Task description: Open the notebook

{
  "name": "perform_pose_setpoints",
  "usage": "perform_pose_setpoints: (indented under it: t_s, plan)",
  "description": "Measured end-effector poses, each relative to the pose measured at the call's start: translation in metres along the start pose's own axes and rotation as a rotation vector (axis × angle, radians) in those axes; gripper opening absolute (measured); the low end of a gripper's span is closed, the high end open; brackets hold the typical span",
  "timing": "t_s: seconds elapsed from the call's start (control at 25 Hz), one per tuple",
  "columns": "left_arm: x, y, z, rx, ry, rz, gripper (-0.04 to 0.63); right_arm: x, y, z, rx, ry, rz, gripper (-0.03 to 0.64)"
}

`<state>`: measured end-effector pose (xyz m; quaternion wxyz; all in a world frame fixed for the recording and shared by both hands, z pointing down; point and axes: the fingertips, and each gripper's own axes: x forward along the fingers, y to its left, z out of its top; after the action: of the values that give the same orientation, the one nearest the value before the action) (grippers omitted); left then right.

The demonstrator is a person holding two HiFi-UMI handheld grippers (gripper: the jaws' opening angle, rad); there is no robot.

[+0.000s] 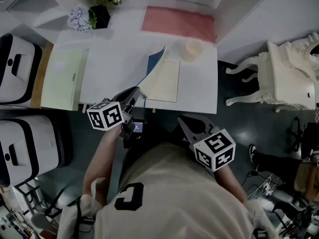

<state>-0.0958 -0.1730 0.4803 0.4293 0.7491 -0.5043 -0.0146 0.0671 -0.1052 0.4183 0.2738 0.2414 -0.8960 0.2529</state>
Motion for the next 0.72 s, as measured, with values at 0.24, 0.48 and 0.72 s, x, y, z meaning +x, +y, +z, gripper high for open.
perform_pose_setpoints:
  t_s: [0.24,0.48,0.72]
  plan:
    - [-0.012,0.018,0.004,-0.025,-0.026,0.040,0.014,0.011,0.006,0.002,-0.011,0.017,0.019,0.021]
    - [-0.026,0.042,0.007,-0.067,-0.055,0.093,0.014,0.021,0.009,0.006,-0.017,0.027,0.035,0.021]
    - [-0.041,0.068,0.005,-0.127,-0.077,0.145,0.014,0.031,0.015,0.011,-0.031,0.041,0.050,0.021]
